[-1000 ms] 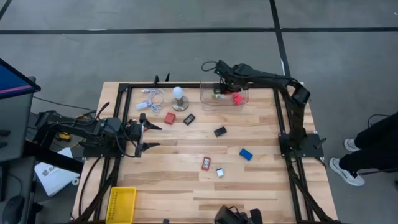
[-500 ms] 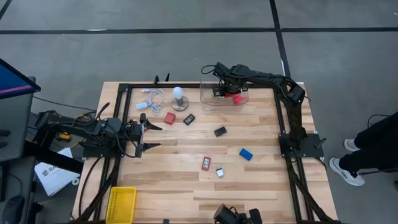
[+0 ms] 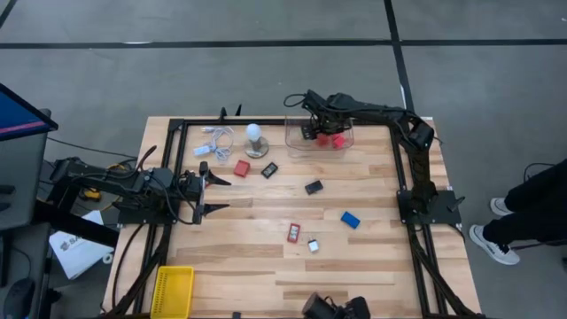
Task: Pick & Place Office items
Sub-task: Put the white and black charger adapter into the transparent bin
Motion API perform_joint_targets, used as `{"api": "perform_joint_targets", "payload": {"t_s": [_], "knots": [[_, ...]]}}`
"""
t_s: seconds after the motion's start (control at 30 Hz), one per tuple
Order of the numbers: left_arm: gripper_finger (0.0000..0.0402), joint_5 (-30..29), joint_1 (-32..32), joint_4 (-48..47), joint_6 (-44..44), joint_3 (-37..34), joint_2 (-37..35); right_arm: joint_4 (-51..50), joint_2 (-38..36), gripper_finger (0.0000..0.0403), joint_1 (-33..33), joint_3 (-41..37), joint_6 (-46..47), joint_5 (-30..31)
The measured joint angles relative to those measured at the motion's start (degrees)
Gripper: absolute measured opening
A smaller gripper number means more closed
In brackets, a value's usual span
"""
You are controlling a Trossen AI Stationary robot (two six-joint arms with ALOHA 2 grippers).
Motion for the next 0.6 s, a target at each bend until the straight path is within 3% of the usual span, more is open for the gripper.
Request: {"api": "perform_joint_targets", "payload": {"t_s": [0.2, 0.37, 0.6], "knots": [[0.031, 0.0, 0.0, 0.02, 0.02, 0.0, 0.0, 1.24, 0.0, 0.034, 1.38, 0.23, -1.62, -1.36], [0.031, 0.0, 0.0, 0.02, 0.0, 0.0, 0.0, -0.6, -1.54, 0.0321, 3.97, 2.55, -3.69, -1.11], [0.031, -0.01, -0.02, -0.03, -0.01, 0.0, 0.0, -1.66, -9.98, 0.0291, 11.47, 2.91, -4.73, 1.14]]}}
